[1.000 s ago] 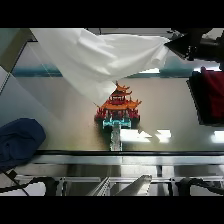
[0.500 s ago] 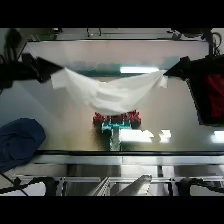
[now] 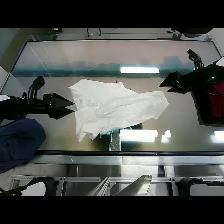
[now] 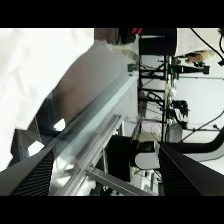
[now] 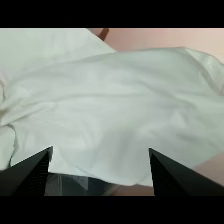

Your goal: Fold the shirts.

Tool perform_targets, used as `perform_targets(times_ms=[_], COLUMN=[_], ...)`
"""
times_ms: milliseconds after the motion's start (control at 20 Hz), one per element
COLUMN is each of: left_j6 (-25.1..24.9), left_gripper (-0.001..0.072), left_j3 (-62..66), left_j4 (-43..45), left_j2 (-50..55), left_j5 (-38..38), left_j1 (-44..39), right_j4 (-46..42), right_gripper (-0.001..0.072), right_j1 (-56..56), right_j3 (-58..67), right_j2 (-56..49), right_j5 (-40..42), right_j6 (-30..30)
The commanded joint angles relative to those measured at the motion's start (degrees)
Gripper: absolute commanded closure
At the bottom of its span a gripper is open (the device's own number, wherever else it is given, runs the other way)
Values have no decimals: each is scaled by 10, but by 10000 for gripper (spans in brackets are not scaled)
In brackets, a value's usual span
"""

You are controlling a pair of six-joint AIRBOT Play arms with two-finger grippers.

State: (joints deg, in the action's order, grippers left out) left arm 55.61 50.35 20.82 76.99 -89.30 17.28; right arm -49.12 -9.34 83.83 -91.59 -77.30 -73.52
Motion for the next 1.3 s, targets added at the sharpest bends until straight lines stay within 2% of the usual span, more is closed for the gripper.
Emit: perform_targets(times_ms=[0, 150, 250, 350, 550, 800, 850, 950, 1100, 1250], left_j6=[-2, -12, -10, 5, 5, 4, 5, 5, 5, 33], left_gripper=[-6, -4, 13, 12, 13, 13, 13, 13, 13, 13], left_j3=[15, 26, 25, 25, 25, 25, 25, 25, 33, 97], left_j4=[7, 44, 109, 159, 172, 203, 216, 225, 232, 253], left_j2=[-2, -2, -2, -2, -2, -2, -2, -2, 12, 73], left_j5=[68, 133, 166, 190, 231, 297, 304, 316, 336, 307], left_j1=[23, 0, -31, -70, -136, -184, -194, -215, -252, -295], right_j4=[-9, 2, 57, 90, 120, 267, 280, 287, 296, 302], right_gripper=[43, 43, 44, 45, 45, 48, 116, 676, 696, 696], right_j1=[7, 42, 81, 132, 233, 271, 271, 271, 271, 271], right_j3=[-33, -173, -252, -296, -308, -307, -307, -307, -307, -307], right_j2=[-5, 13, 17, 15, -7, -28, -28, -28, -28, -28], right_j5=[-101, -106, -65, 13, 144, 282, 293, 299, 293, 283], right_j6=[3, 14, 42, 49, 14, 40, 42, 47, 47, 47])
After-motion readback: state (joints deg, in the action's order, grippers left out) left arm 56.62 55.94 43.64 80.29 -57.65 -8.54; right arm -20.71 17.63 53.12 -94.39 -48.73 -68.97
